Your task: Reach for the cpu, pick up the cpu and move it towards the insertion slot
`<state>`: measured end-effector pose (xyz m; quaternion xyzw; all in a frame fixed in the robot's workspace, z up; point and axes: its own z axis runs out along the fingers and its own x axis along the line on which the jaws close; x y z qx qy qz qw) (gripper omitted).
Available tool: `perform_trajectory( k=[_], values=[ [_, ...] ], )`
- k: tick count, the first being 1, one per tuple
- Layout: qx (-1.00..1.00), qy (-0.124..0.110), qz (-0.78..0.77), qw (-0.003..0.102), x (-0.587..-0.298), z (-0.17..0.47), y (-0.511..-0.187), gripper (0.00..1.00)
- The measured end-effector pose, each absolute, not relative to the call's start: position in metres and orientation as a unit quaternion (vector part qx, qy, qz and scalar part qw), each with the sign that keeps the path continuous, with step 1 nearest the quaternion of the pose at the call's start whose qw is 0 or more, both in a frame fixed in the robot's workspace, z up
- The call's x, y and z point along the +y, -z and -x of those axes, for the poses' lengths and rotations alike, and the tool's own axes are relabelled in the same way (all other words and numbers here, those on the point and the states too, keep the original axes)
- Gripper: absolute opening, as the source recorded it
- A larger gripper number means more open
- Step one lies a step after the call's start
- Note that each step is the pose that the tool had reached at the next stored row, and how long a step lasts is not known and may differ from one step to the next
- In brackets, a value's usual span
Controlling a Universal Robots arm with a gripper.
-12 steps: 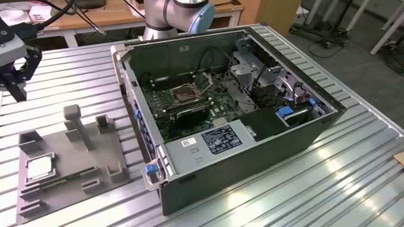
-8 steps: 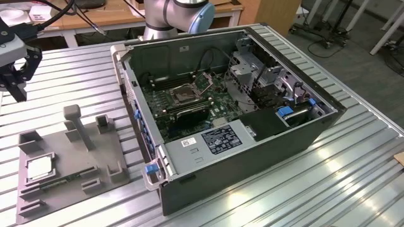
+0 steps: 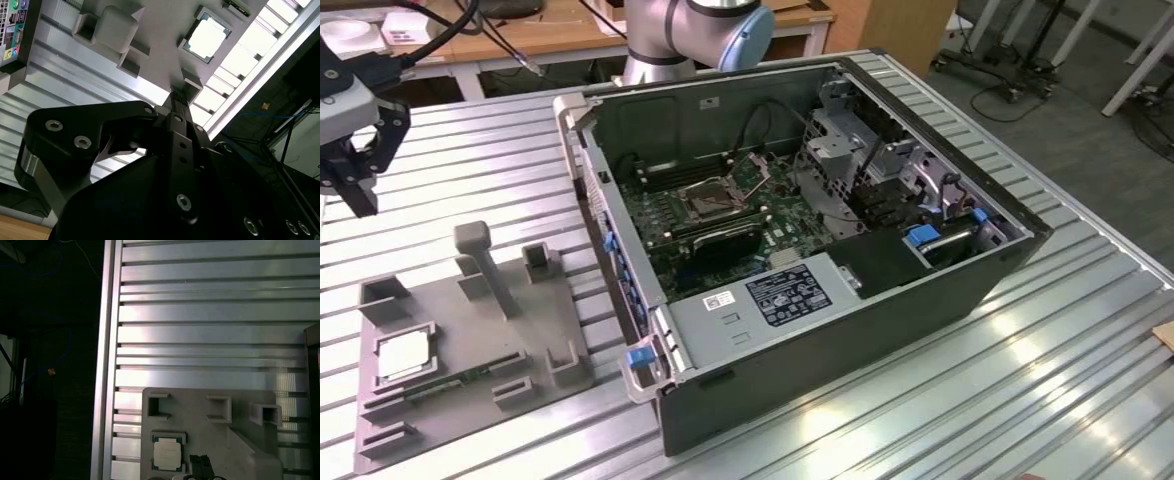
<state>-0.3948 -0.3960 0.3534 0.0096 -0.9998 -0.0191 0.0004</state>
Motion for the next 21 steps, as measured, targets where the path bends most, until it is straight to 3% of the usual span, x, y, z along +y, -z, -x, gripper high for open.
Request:
perform_trajectory(
  k=[21],
  values=[
    [-1.000,0.019,-0.010,0.000,-0.3960,0.3948,-0.3497,0.11]
  ],
)
